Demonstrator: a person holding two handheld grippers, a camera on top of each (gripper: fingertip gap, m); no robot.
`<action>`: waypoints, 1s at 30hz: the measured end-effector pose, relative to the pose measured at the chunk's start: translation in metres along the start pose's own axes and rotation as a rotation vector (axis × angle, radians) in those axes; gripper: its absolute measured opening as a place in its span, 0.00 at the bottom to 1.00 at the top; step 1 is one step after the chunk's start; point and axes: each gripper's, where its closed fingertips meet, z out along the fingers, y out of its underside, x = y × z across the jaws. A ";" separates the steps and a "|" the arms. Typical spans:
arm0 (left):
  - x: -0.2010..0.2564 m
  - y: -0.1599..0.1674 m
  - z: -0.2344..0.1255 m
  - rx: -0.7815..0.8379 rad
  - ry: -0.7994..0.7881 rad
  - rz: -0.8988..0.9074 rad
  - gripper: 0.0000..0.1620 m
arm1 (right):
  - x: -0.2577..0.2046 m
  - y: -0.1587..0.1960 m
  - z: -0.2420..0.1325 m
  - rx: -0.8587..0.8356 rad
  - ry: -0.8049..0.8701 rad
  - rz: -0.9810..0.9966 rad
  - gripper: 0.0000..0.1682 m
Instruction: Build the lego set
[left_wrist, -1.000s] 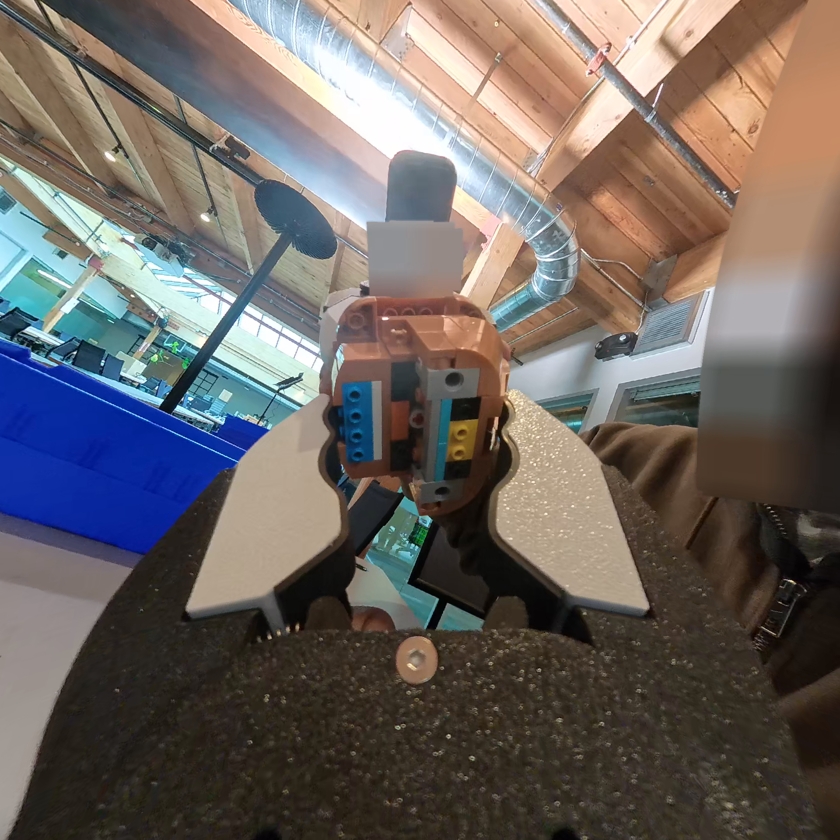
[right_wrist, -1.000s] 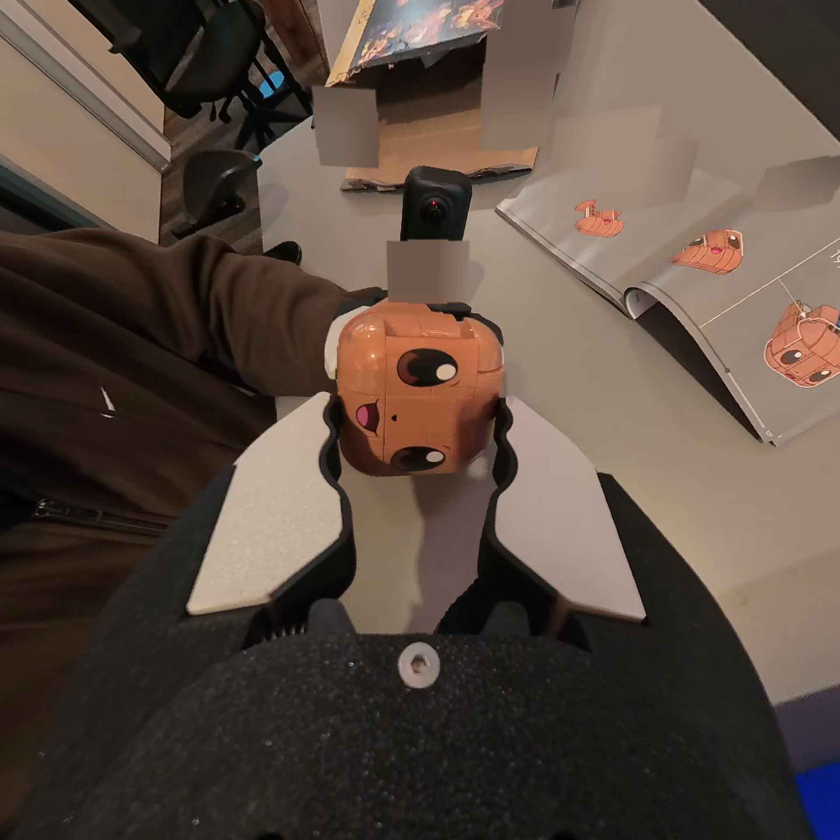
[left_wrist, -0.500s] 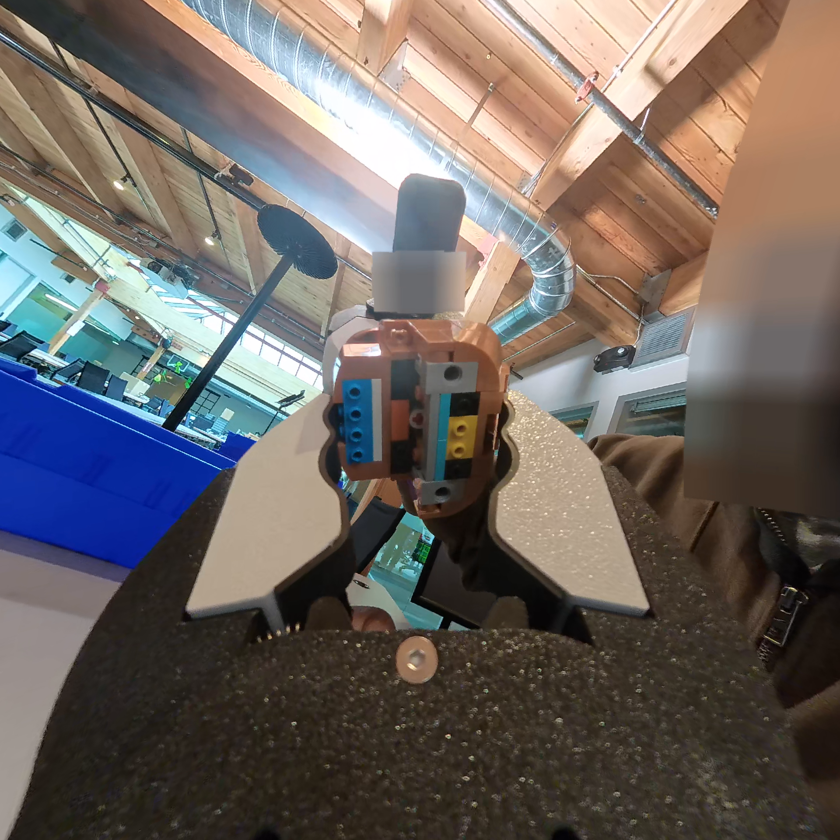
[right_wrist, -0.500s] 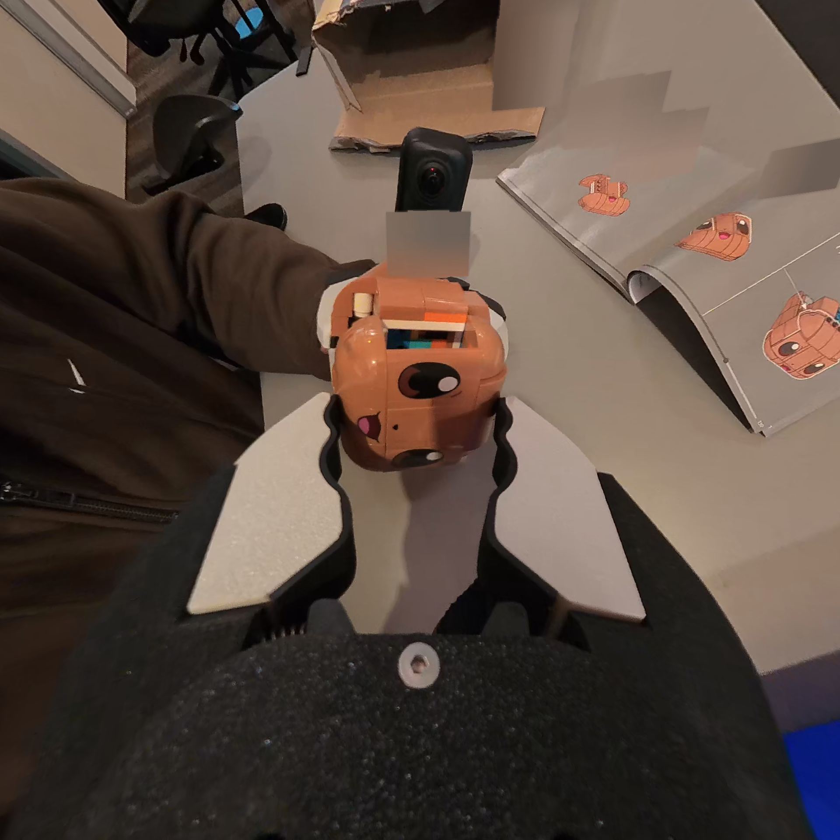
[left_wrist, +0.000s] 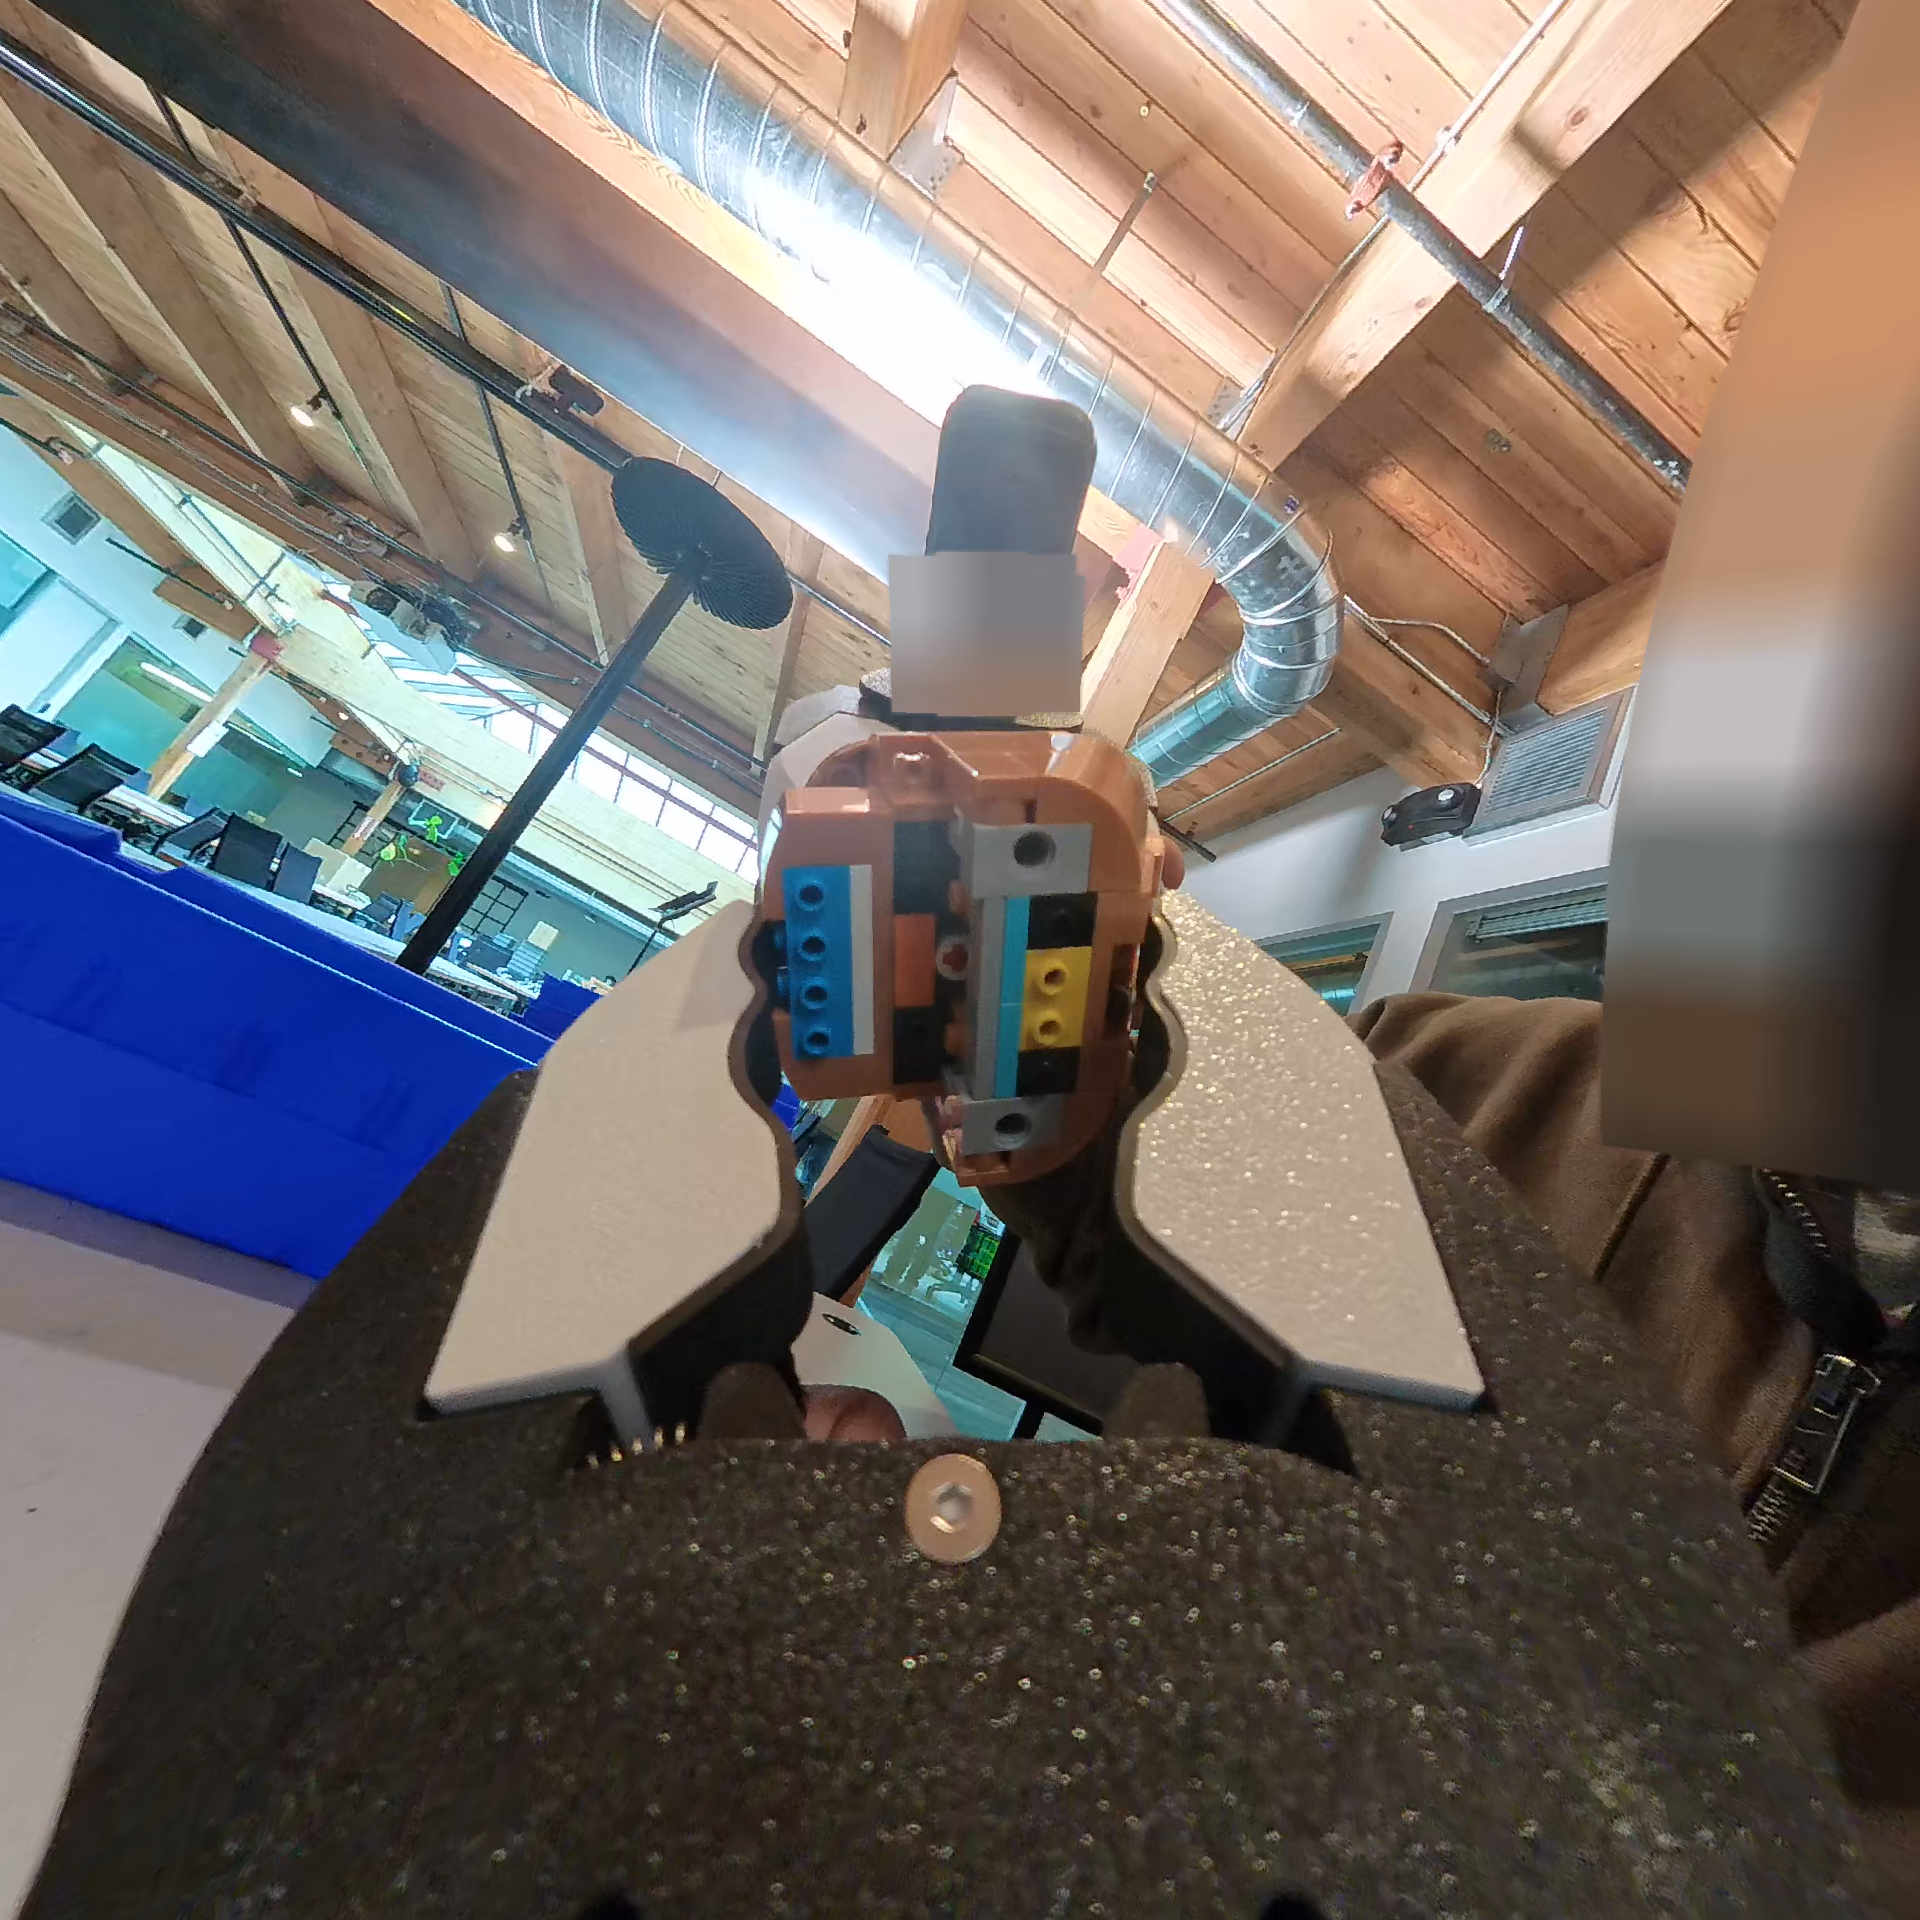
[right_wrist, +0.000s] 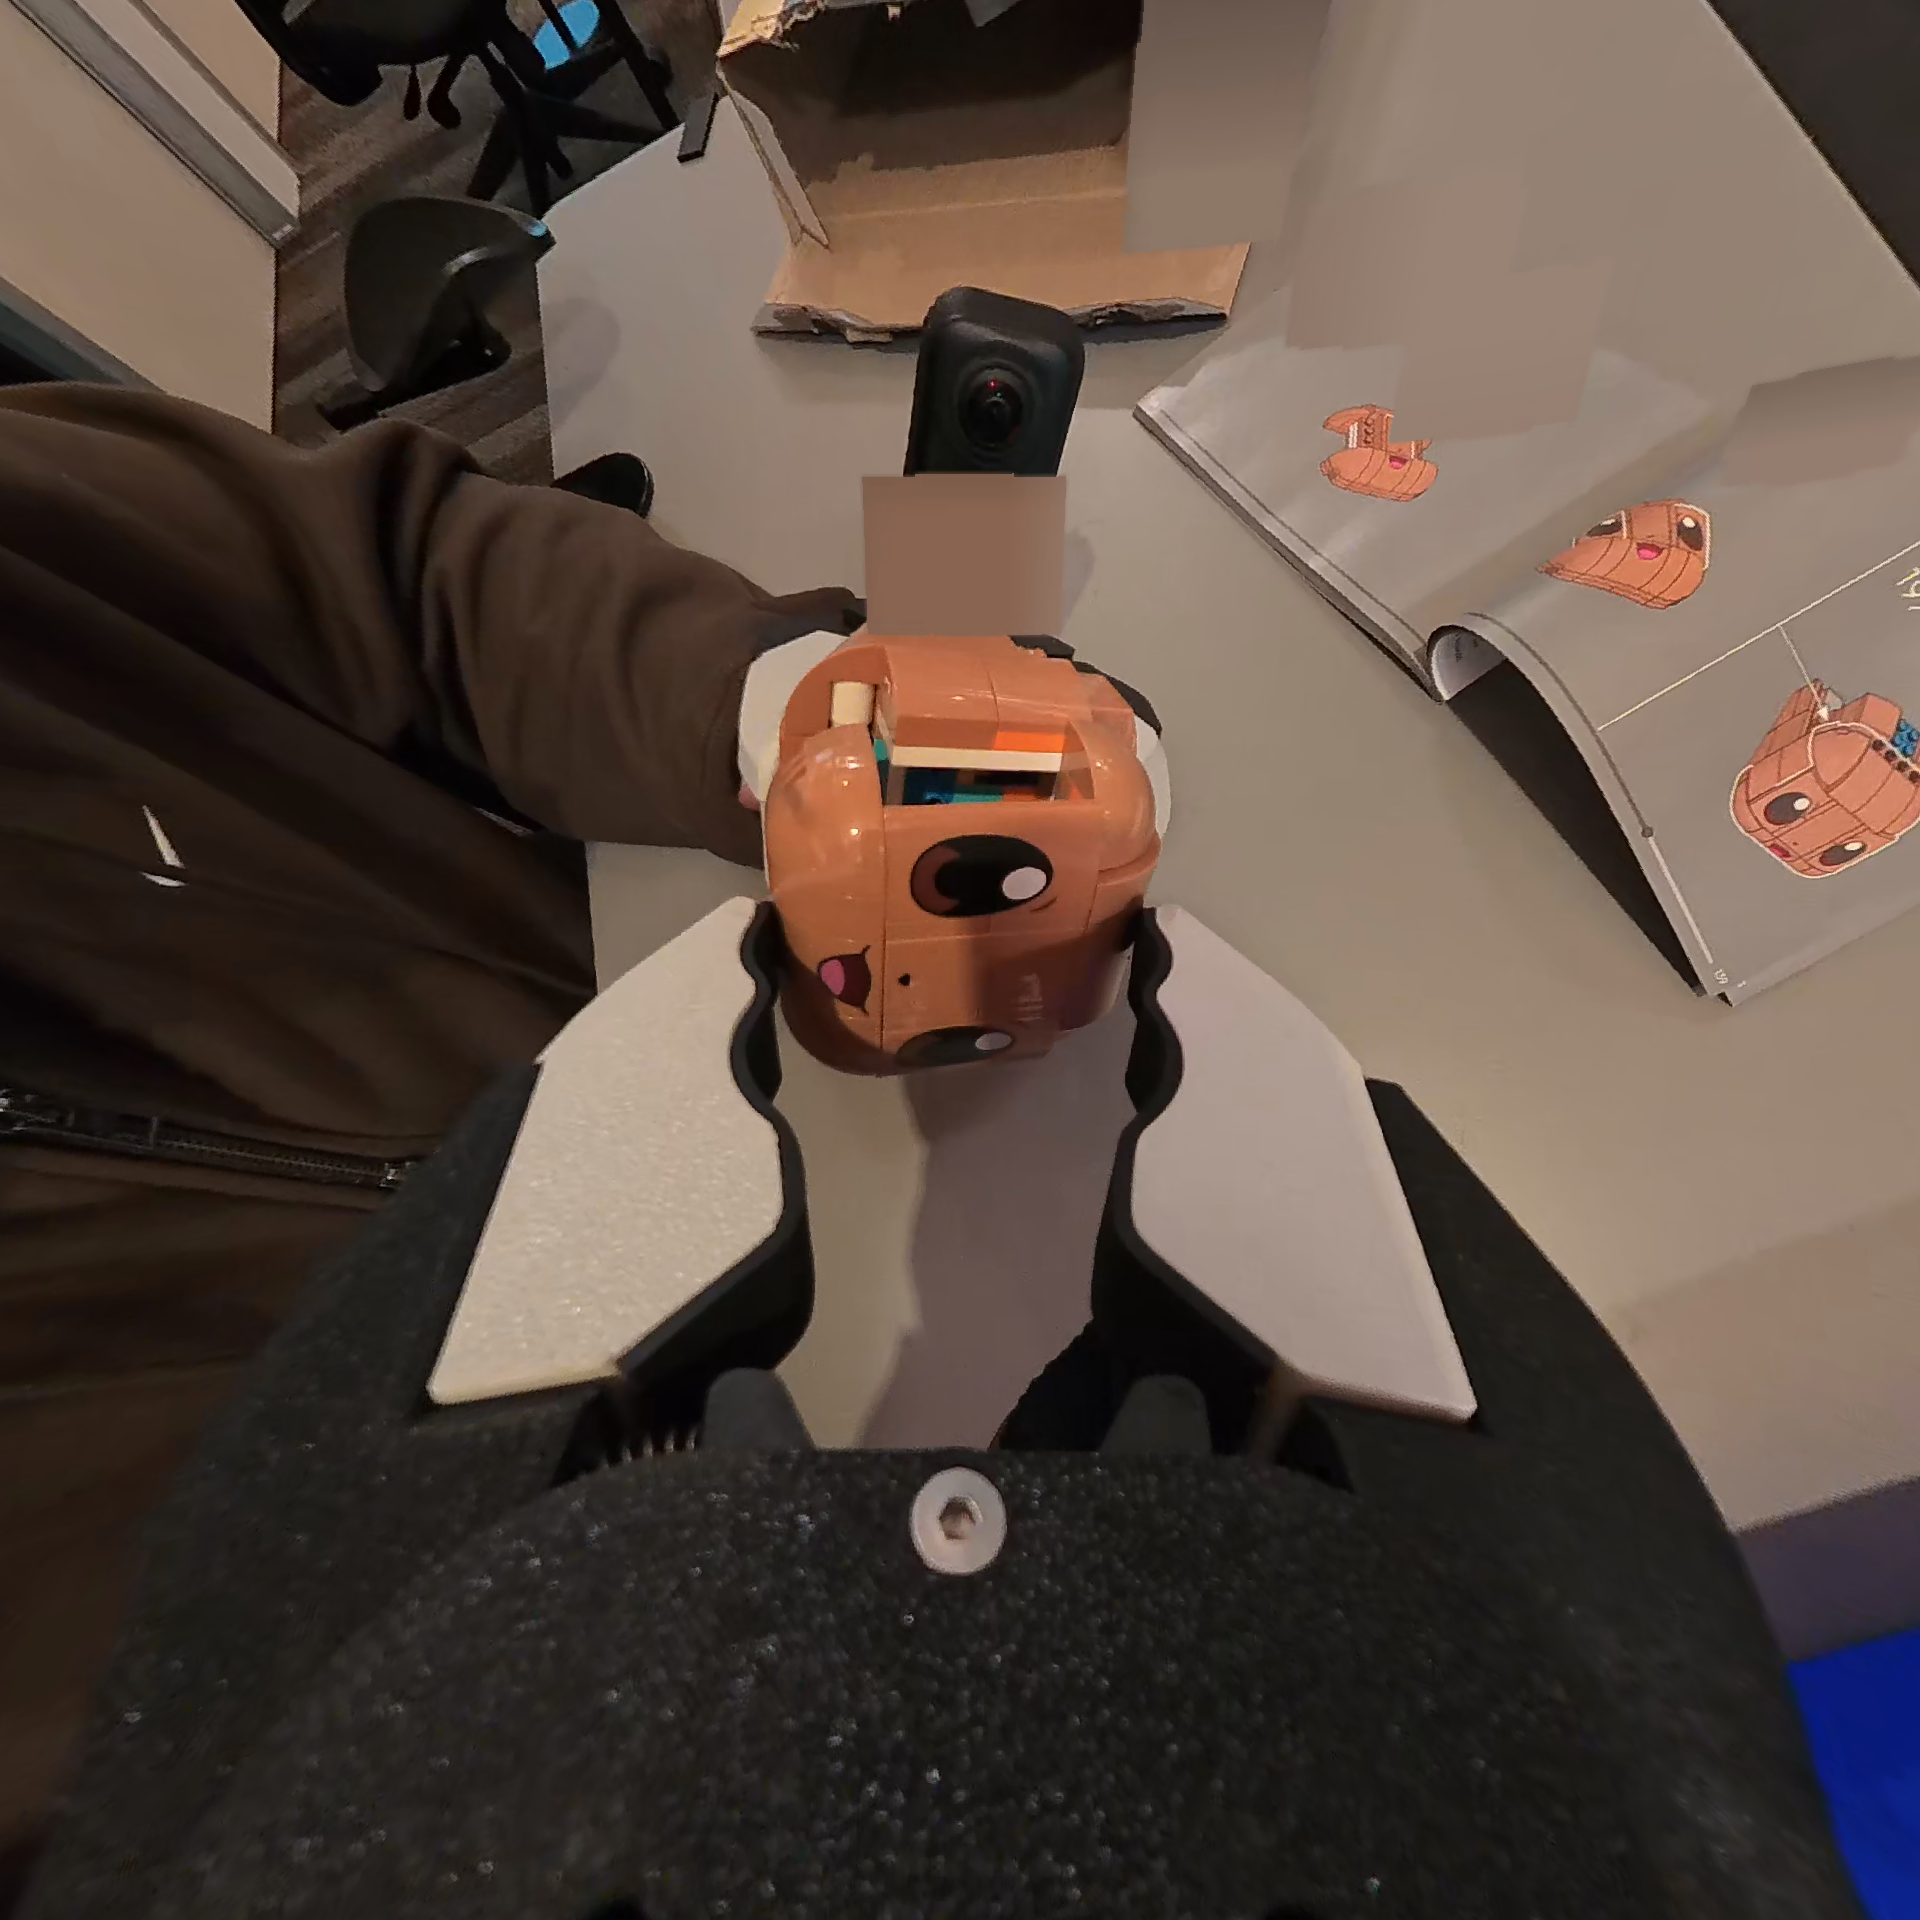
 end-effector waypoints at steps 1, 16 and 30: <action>-0.001 0.000 0.000 0.000 -0.004 0.000 0.41 | 0.001 0.000 0.000 0.003 -0.001 0.001 0.39; -0.010 0.002 -0.001 -0.005 -0.061 -0.035 0.41 | 0.012 -0.001 0.001 0.043 0.030 0.012 0.39; -0.010 0.002 0.000 -0.021 -0.075 -0.001 0.41 | 0.010 0.001 0.001 0.047 0.015 0.017 0.39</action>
